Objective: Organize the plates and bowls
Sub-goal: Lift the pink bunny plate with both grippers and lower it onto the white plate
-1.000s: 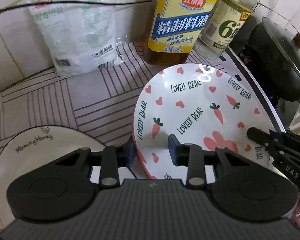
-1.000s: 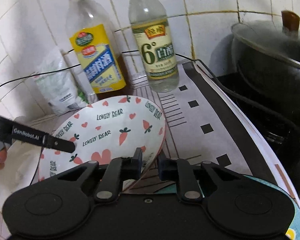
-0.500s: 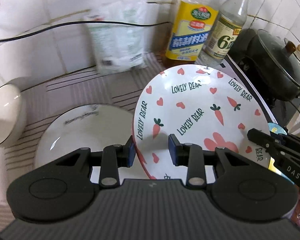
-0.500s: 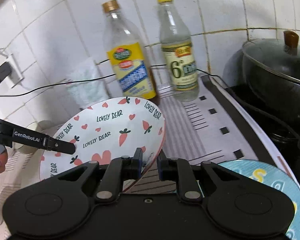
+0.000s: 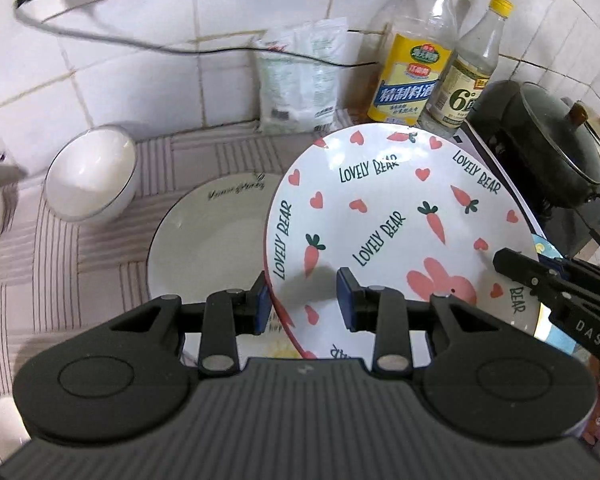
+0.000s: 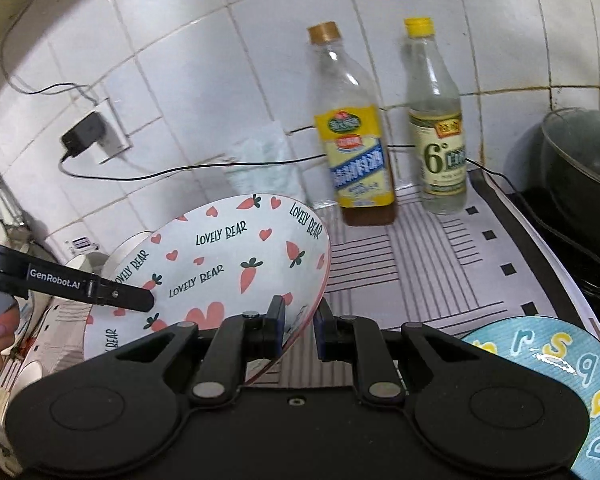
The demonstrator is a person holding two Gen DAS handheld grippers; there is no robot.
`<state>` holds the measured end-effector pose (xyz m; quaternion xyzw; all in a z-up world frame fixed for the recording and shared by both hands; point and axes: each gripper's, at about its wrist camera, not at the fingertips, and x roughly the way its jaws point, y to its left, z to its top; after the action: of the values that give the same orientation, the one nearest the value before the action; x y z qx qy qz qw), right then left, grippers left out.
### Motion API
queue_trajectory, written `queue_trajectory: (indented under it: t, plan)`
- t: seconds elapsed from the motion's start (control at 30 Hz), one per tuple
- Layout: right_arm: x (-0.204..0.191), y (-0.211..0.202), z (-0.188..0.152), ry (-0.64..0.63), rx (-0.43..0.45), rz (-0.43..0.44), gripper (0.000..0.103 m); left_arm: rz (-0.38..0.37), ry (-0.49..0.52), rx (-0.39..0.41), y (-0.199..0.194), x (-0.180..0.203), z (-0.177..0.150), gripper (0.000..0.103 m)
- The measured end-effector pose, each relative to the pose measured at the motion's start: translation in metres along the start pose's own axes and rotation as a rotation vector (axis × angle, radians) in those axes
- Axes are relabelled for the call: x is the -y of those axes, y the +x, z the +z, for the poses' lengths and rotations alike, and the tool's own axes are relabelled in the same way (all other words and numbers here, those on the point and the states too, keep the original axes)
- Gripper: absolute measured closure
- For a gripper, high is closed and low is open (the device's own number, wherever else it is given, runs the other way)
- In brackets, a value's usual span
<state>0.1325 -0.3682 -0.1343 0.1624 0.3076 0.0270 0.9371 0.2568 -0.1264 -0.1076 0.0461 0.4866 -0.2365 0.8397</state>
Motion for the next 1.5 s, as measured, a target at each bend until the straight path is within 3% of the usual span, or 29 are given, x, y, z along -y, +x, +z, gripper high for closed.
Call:
queue_trajectory:
  t: [0.4, 0.53, 1.03, 1.23, 1.5]
  plan:
    - [-0.03, 0.004, -0.014, -0.051, -0.033, 0.057, 0.085, 0.016, -0.126, -0.051, -0.009, -0.04, -0.034, 0.071]
    - [-0.039, 0.017, -0.025, -0.054, -0.066, 0.072, 0.085, 0.04, -0.1, -0.069, -0.001, -0.051, -0.04, 0.071]
    - [-0.055, 0.088, -0.023, -0.114, -0.148, 0.086, 0.085, 0.05, -0.188, -0.152, 0.046, -0.103, -0.024, 0.071]
    - [-0.061, 0.103, -0.019, -0.141, -0.169, 0.078, 0.085, 0.052, -0.199, -0.192, 0.058, -0.11, -0.02, 0.07]
    - [-0.076, 0.11, -0.013, -0.267, -0.183, 0.008, 0.083, 0.13, -0.169, -0.187, 0.07, -0.09, -0.029, 0.069]
